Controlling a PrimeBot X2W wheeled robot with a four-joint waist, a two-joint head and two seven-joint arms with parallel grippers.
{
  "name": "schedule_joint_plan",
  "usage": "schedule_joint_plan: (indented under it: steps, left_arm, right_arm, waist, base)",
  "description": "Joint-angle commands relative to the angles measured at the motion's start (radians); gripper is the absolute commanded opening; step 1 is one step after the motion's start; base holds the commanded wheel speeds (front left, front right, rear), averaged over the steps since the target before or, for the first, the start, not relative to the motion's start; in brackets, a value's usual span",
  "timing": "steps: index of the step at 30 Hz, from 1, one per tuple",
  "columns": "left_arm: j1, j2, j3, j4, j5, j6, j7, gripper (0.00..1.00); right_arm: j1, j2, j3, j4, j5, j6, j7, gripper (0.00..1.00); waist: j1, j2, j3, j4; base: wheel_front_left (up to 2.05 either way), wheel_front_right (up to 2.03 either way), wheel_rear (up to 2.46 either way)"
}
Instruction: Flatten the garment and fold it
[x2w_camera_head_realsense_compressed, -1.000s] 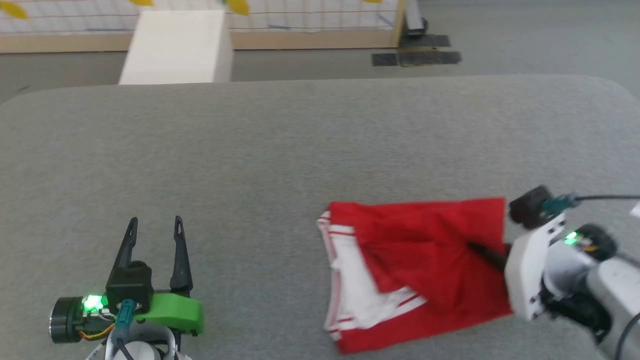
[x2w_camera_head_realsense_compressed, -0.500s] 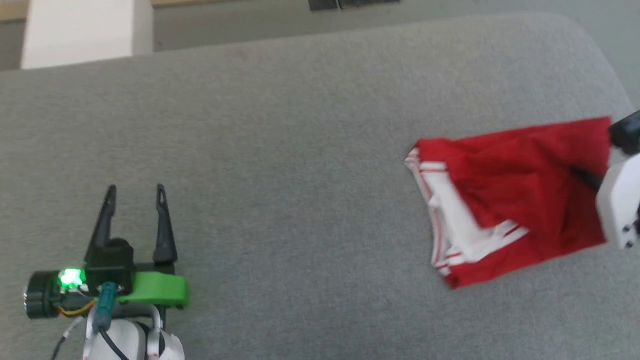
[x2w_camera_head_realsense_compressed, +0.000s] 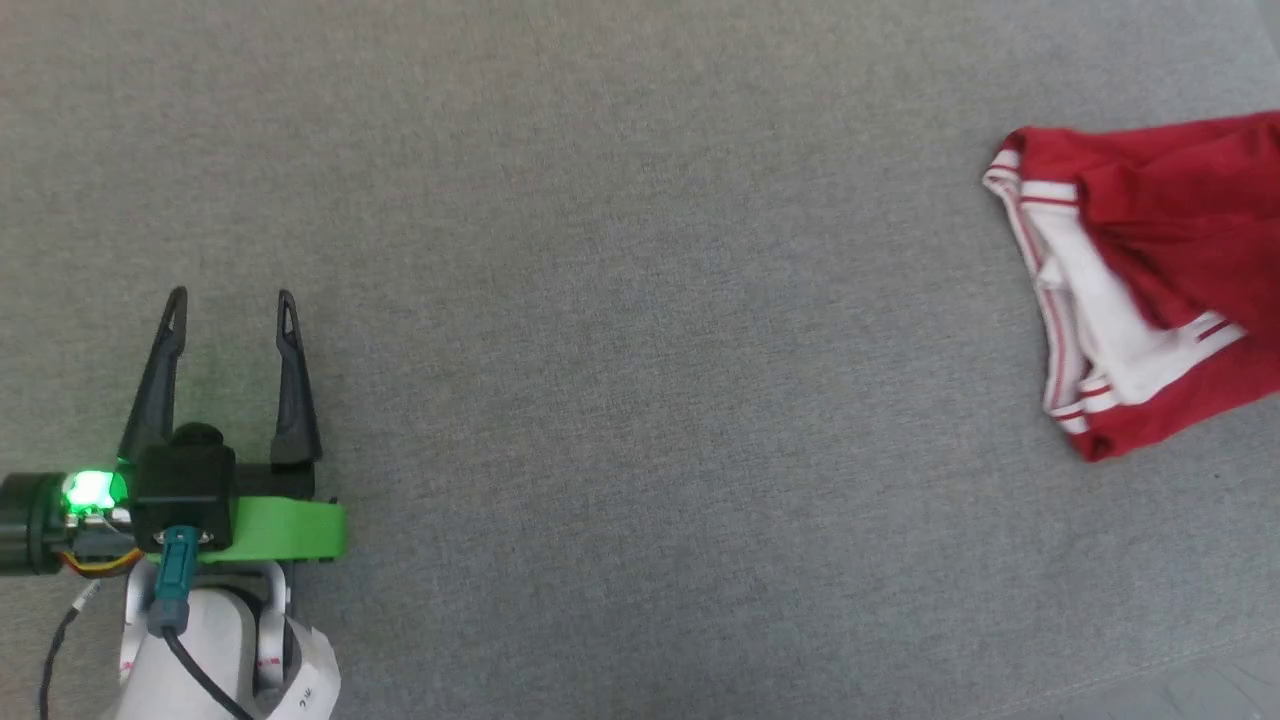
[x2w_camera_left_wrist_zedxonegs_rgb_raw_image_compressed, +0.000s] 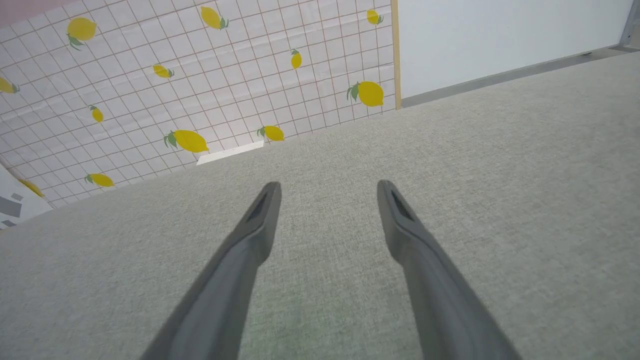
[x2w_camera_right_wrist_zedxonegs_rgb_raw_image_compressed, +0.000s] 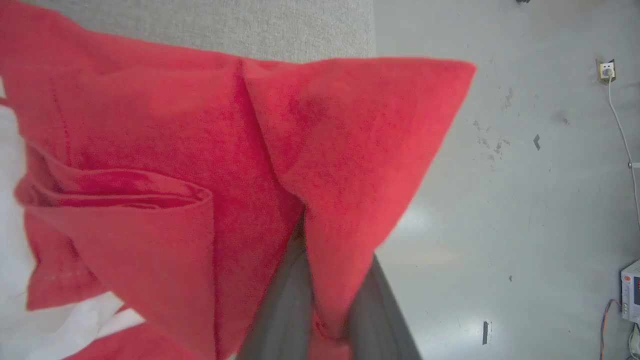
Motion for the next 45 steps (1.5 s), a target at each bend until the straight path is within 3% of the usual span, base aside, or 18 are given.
schedule_joint_plan:
  steps: [1, 11, 12, 19, 25, 29, 36, 45]
  left_arm:
    - [-0.022, 0.013, 0.001, -0.008, 0.006, 0.005, -0.004, 1.0]
    - [-0.036, 0.034, 0.004, -0.032, 0.007, 0.019, -0.004, 1.0]
    - [-0.036, 0.033, 0.001, -0.029, 0.006, 0.021, -0.004, 1.0]
    - [-0.007, 0.012, -0.009, 0.004, -0.015, 0.033, -0.004, 1.0]
    - [0.042, -0.014, -0.008, 0.044, -0.041, 0.043, -0.004, 1.0]
    - [0.077, -0.027, -0.002, 0.066, -0.053, 0.048, -0.004, 1.0]
    - [0.118, -0.045, 0.008, 0.102, -0.065, 0.05, -0.004, 1.0]
    - [0.131, -0.075, 0.003, 0.123, -0.064, 0.046, -0.004, 1.0]
  right_arm:
    - [-0.034, 0.011, -0.013, 0.027, -0.024, -0.002, -0.016, 0.0]
    - [-0.124, 0.109, -0.067, 0.256, -0.122, -0.002, -0.049, 0.0]
    - [-0.129, 0.116, -0.079, 0.273, -0.126, -0.002, -0.071, 1.0]
    - [-0.15, 0.131, -0.119, 0.336, -0.206, -0.002, -0.209, 1.0]
    - [-0.147, 0.143, -0.172, 0.291, -0.278, -0.002, -0.425, 1.0]
    - [-0.122, 0.186, -0.234, 0.224, -0.329, -0.002, -0.594, 1.0]
    - [0.008, 0.334, -0.347, 0.035, -0.401, -0.002, -0.7, 1.0]
    - [0.332, 0.574, -0.506, -0.382, -0.452, -0.002, -0.705, 1.0]
  waist:
    - [-0.0001, -0.0001, 0.045, 0.0]
    - [-0.0001, -0.0001, 0.071, 0.005]
    - [-0.0001, -0.0001, 0.06, 0.007]
    - [-0.0001, -0.0001, -0.062, 0.014]
    - [-0.0001, -0.0001, -0.185, 0.026]
    - [-0.0001, -0.0001, -0.246, 0.037]
    - [-0.0001, -0.0001, -0.33, 0.071]
    - [-0.0001, -0.0001, -0.411, 0.141]
  base:
    - [0.0, 0.0, 0.0]
    - [0.0, 0.0, 0.0]
    - [0.0, 0.0, 0.0]
    - [0.0, 0.0, 0.0]
    - [0.0, 0.0, 0.0]
    - [0.0, 0.0, 0.0]
    - [0.0, 0.0, 0.0]
    - [0.0, 0.0, 0.0]
